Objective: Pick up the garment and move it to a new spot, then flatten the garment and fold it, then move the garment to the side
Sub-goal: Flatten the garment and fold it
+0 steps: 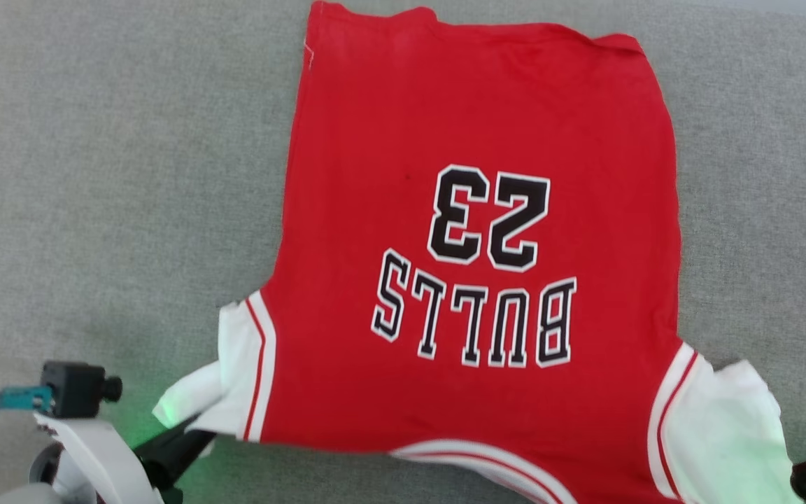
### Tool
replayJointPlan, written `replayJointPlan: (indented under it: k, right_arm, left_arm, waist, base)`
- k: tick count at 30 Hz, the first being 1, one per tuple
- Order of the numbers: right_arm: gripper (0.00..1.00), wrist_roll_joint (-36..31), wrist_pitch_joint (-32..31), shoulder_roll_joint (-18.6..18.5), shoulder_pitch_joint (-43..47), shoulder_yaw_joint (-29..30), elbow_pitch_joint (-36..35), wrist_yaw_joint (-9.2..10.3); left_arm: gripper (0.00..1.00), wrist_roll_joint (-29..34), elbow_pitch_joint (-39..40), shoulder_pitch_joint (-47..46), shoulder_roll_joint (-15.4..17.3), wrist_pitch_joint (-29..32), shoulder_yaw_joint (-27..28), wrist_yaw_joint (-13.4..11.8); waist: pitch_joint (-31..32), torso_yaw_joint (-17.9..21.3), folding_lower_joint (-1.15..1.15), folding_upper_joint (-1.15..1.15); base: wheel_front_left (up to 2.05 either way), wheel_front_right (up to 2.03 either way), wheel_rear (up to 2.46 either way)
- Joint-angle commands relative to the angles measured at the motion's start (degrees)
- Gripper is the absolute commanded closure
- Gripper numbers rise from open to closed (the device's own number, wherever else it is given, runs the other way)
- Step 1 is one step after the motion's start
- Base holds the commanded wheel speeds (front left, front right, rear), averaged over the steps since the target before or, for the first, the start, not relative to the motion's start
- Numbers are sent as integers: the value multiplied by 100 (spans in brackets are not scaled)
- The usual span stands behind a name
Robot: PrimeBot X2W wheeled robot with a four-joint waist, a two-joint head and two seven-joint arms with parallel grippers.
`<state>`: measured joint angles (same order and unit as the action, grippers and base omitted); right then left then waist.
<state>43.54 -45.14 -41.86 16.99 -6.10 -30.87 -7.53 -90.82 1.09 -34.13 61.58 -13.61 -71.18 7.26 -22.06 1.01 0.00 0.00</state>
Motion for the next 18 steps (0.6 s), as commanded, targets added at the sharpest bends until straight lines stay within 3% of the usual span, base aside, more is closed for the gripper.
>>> replayJointPlan:
  k: [1, 4, 8, 12, 15, 18]
  right_arm:
    - [100, -102, -149, 96, 142, 111, -84, 9]
    - [100, -392, -318, 186, 217, 265, -156, 9]
    - [100, -374, -308, 273, -21, 56, 61, 9]
    - [100, -192, -204, 187, -376, -501, 615, 9]
    - [100, -361, -76, -95, -703, -982, 1177, 11]
    - [100, -303, 204, -58, -987, -1458, 1632, 15]
  left_arm:
    - [100, 11, 12, 110, 46, 47, -23, -81]
    - [100, 111, -3, 187, 1, 295, -91, -271]
    - [100, 103, -165, 194, -280, 419, -123, -363]
    - [100, -155, -428, 243, -747, 581, -138, -231]
    - [100, -94, -826, 248, -1073, 767, -203, -187]
    - [100, -99, -1166, 214, -1347, 834, -209, -134]
  waist:
    - [-24, 10, 0, 0]
    - [-47, 11, 0, 0]
    - [-60, 23, 0, 0]
    - [-55, 14, 0, 0]
    - [-50, -5, 0, 0]
    - [-37, -34, 0, 0]
  base:
    - [0, 0, 0]
    - [0, 0, 0]
    - [0, 0, 0]
    - [0, 0, 0]
    - [0, 0, 0]
    - [0, 0, 0]
